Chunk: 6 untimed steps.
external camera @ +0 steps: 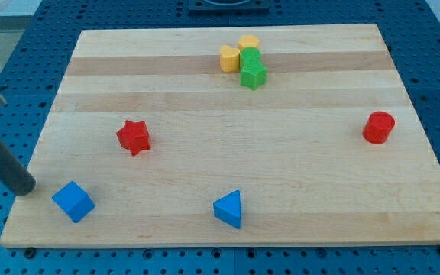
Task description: Move your arm to the bottom left
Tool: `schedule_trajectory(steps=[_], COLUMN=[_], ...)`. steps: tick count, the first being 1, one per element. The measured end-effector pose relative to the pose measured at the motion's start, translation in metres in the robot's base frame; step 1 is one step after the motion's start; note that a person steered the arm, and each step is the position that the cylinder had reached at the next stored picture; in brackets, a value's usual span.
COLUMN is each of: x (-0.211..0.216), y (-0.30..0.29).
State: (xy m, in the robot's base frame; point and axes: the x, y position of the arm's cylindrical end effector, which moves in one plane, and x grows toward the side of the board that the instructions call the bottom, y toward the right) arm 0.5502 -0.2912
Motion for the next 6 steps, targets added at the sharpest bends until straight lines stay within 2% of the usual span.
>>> schedule_trajectory(steps=[4, 5, 6], x=[0.067, 0.067, 0.066], y=[0.029, 0.072, 0.086])
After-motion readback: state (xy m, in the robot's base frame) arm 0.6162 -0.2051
